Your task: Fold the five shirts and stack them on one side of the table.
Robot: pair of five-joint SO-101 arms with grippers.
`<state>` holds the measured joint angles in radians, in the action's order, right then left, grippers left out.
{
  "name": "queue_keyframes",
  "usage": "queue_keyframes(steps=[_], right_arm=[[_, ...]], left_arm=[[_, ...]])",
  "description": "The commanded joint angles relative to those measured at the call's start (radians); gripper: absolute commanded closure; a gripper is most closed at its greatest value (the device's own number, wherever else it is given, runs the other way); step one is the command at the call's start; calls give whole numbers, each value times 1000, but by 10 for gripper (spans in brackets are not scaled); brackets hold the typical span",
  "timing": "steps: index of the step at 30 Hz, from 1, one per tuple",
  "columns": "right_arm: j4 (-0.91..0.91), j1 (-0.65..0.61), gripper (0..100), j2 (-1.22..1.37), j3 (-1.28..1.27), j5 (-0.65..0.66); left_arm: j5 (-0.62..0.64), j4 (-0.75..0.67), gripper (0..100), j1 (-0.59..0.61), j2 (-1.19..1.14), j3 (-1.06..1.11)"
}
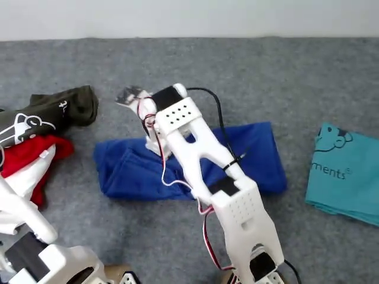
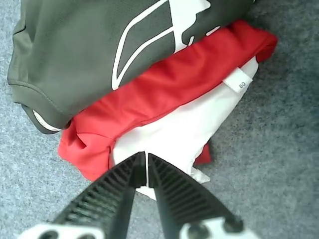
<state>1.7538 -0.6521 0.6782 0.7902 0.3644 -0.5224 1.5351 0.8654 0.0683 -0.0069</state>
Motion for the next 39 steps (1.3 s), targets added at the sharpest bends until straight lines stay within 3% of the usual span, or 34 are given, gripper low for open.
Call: queue_keyframes(steps=[1, 7, 13, 17, 24, 29, 39], right_arm=[[42, -65, 988, -177, 5, -9], [39, -113, 988, -237, -193, -5], [-82, 22, 988, -93, -358, -5], [-99, 53, 988, -41, -333, -6], [27, 53, 988, -214, -227, -11], [42, 205, 988, -337, -276, -61], [-7, 521, 987, -418, -575, -20]], left_arm=[[-9, 11, 981, 5, 54, -51], [-9, 11, 981, 5, 54, -51], [-9, 17, 981, 6, 54, -51], [-9, 66, 982, 6, 54, -76], [-6, 155, 982, 54, 54, -229], [-6, 215, 982, 98, 54, -305], [-38, 219, 981, 164, 143, -320]])
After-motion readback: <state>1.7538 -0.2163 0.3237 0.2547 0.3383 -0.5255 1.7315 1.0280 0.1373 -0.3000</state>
